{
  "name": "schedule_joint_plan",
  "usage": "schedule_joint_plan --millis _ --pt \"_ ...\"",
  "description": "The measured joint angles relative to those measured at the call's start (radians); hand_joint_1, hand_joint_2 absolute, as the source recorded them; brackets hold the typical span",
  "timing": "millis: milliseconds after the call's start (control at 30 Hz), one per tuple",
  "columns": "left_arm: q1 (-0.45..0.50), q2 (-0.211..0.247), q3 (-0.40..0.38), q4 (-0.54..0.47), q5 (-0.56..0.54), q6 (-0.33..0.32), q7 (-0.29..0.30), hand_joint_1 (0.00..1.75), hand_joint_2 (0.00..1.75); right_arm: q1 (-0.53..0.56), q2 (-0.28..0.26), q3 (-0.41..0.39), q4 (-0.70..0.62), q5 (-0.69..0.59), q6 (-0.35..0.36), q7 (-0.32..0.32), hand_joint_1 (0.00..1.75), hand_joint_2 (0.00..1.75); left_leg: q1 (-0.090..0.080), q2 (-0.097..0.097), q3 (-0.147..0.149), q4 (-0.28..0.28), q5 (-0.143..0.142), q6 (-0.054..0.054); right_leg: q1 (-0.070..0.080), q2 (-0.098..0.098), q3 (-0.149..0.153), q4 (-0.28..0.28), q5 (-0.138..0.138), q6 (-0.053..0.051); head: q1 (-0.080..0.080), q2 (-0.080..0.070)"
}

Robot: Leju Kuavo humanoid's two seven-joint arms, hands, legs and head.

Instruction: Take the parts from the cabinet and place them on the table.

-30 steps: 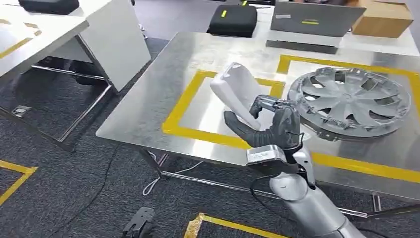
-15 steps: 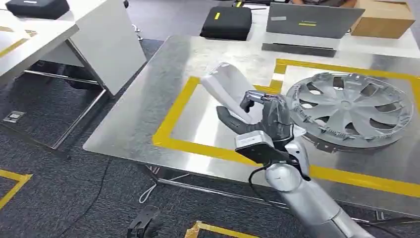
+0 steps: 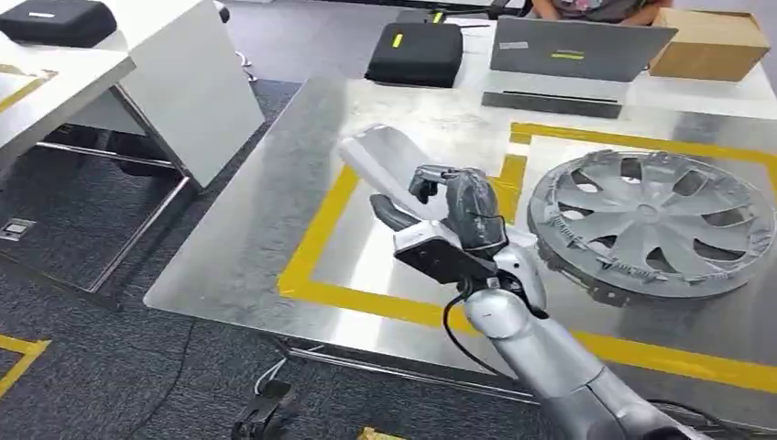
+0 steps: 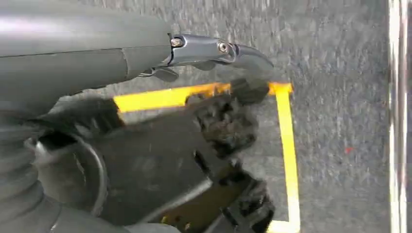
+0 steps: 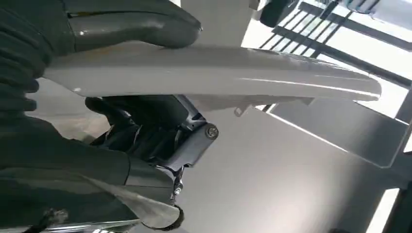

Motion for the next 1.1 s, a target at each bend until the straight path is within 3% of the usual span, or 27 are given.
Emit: schedule_joint_plan --millis 33,133,167,200,233,300,333,367,400,467,567,633,667,800,900,1100 --pt "-0.004 -0.002 0.000 0.000 -0.005 0.000 0.000 0.00 1.75 -0.012 0.000 0.000 0.011 0.000 0.001 0.000 1.75 1.75 0.002 0.000 0.011 -0.008 -0.002 0.004 0.002 -0.001 -0.015 0.033 -0.017 0.001 0.005 0.000" --pt "-0.009 -0.010 0.000 0.000 -0.005 -0.002 0.002 0.00 1.75 -0.017 0.000 0.001 0.048 -0.001 0.003 0.003 1.75 1.75 0.005 -0.001 0.017 -0.007 -0.013 0.008 0.000 0.001 -0.151 0.263 -0.097 0.006 0.006 0.000" --pt "-0.007 -0.010 0.000 0.000 -0.005 -0.002 0.004 0.00 1.75 -0.015 0.000 0.001 0.055 -0.002 0.003 0.004 1.75 1.75 0.006 -0.001 0.018 -0.005 -0.017 0.007 -0.001 0.001 -0.187 0.303 -0.096 0.011 0.005 0.000" --pt "-0.006 -0.011 0.000 0.000 -0.005 -0.002 0.005 0.00 1.75 -0.015 0.000 0.001 0.061 -0.002 0.003 0.004 1.75 1.75 0.009 -0.001 0.020 -0.002 -0.022 0.004 -0.002 0.000 -0.199 0.294 -0.063 0.018 0.006 0.000" --pt "-0.006 -0.011 0.000 0.000 -0.005 -0.002 0.005 0.00 1.75 -0.016 0.000 0.001 0.065 -0.003 0.003 0.004 1.75 1.75 0.012 -0.002 0.022 0.005 -0.028 -0.002 -0.005 -0.001 -0.185 0.234 -0.005 0.026 0.005 0.000" --pt "-0.008 -0.013 0.000 0.000 -0.016 -0.004 0.005 0.00 1.75 -0.022 0.000 0.001 0.071 -0.004 0.007 0.005 1.75 1.75 0.019 -0.003 0.023 0.029 -0.047 -0.016 -0.017 -0.006 -0.123 0.060 0.103 0.041 0.006 0.000" --pt "-0.009 -0.012 0.000 0.000 -0.022 -0.006 0.005 0.00 1.75 -0.027 0.000 0.001 0.078 -0.006 0.015 0.008 1.75 1.75 0.014 -0.005 0.018 0.036 -0.054 -0.026 -0.011 -0.004 -0.113 0.054 0.080 0.047 0.006 0.000" --pt "-0.011 -0.012 0.000 0.000 -0.028 -0.009 0.006 0.00 1.75 -0.035 0.005 0.002 0.093 -0.009 0.024 0.012 1.75 1.75 0.014 -0.006 0.010 0.057 -0.056 -0.028 -0.012 -0.001 -0.097 0.034 0.078 0.030 0.014 0.000" --pt "-0.012 -0.012 0.000 0.000 -0.033 -0.011 0.006 0.00 1.75 -0.037 0.008 0.002 0.106 -0.010 0.031 0.018 1.75 1.75 0.011 -0.006 0.008 0.054 -0.056 -0.029 -0.013 0.000 -0.101 0.040 0.080 0.019 0.010 0.000" --pt "-0.013 -0.012 0.000 0.000 -0.049 -0.017 0.007 0.00 1.75 -0.053 0.019 0.002 0.143 -0.012 0.040 0.023 1.75 1.75 0.009 -0.006 0.008 0.056 -0.055 0.001 -0.014 0.002 -0.101 0.039 0.080 0.018 0.005 0.000" --pt "-0.024 -0.014 0.000 0.000 -0.075 -0.026 0.008 0.00 1.75 -0.092 0.042 0.002 0.227 0.000 0.048 0.033 1.75 1.75 0.008 -0.006 0.011 0.050 -0.050 0.010 -0.013 0.004 -0.101 0.040 0.081 0.015 0.005 0.000" --pt "-0.030 -0.016 0.000 0.000 -0.089 -0.027 0.011 0.00 1.75 -0.116 0.057 0.002 0.293 0.013 0.045 0.033 1.75 1.75 0.009 -0.006 0.012 0.049 -0.049 0.012 -0.010 0.003 -0.101 0.040 0.081 0.008 0.004 0.000" --pt "-0.031 -0.016 0.000 0.000 -0.090 -0.028 0.012 0.00 1.75 -0.123 0.064 0.002 0.319 0.016 0.042 0.032 1.75 1.75 0.009 -0.006 0.012 0.048 -0.048 0.011 -0.009 0.003 -0.101 0.040 0.080 0.003 0.005 0.000" --pt "-0.033 -0.020 0.000 0.000 -0.092 -0.029 0.013 0.00 1.75 -0.137 0.077 0.002 0.382 0.021 0.036 0.031 1.75 1.75 0.010 -0.006 0.012 0.046 -0.047 0.002 -0.007 0.002 -0.101 0.041 0.079 0.001 0.005 0.000" --pt "-0.033 -0.023 0.000 0.000 -0.092 -0.029 0.013 0.00 1.75 -0.143 0.083 0.002 0.406 0.021 0.035 0.030 1.75 1.75 0.013 -0.006 0.012 0.044 -0.050 -0.033 -0.007 0.001 -0.102 0.042 0.078 0.001 0.005 0.000" --pt "-0.033 -0.024 0.000 0.000 -0.092 -0.029 0.013 0.00 1.75 -0.150 0.088 0.002 0.434 0.021 0.035 0.030 1.75 1.75 0.011 -0.006 0.010 0.044 -0.051 -0.037 -0.009 0.001 -0.101 0.038 0.079 0.001 0.005 0.000"
